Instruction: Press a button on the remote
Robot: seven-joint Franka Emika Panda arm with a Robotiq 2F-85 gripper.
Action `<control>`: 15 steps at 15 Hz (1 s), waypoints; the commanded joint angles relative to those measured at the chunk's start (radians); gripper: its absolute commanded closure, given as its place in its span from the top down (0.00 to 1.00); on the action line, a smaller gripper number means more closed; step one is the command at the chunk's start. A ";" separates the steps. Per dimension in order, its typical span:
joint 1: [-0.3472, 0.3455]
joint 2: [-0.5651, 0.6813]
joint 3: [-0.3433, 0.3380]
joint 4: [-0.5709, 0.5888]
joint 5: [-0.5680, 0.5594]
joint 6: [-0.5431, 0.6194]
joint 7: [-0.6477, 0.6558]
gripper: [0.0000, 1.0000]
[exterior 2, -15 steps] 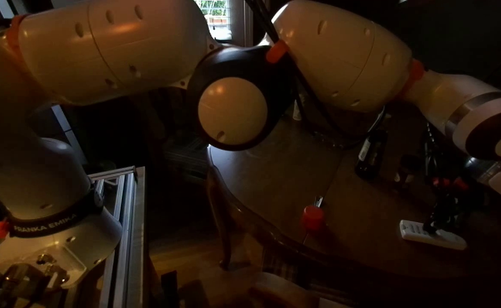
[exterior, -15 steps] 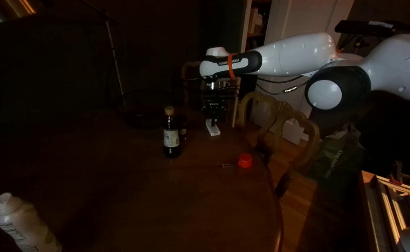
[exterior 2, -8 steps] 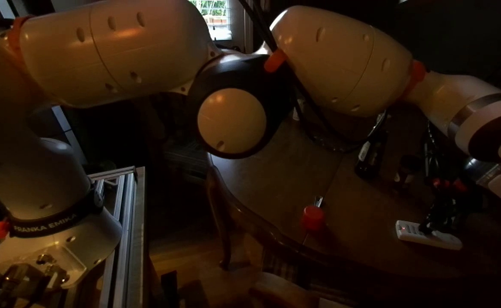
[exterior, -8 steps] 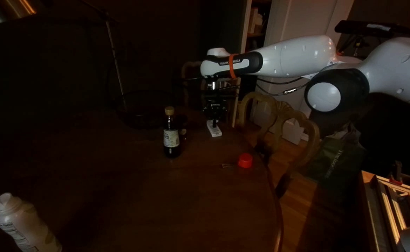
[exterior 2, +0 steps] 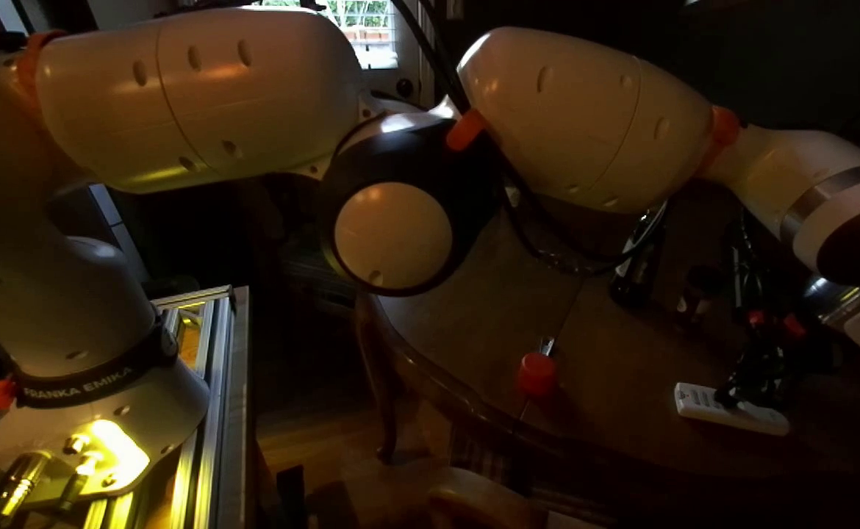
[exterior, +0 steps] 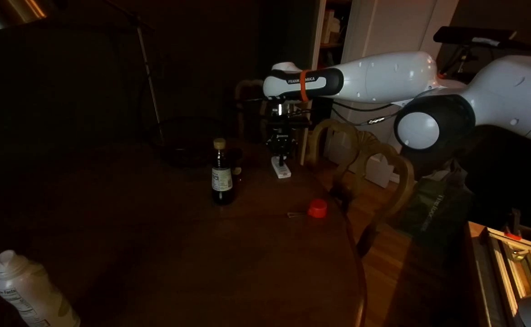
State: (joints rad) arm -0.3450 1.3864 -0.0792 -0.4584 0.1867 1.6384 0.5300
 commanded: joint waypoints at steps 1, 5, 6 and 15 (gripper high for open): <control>0.005 0.003 0.020 0.007 -0.007 0.016 -0.002 0.00; 0.026 -0.016 0.011 -0.001 -0.022 0.020 0.009 0.00; 0.030 -0.021 0.005 -0.005 -0.030 0.019 0.018 0.00; 0.036 -0.110 0.001 -0.007 -0.112 -0.040 -0.261 0.40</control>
State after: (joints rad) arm -0.3128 1.3213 -0.0763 -0.4521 0.1074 1.6347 0.3683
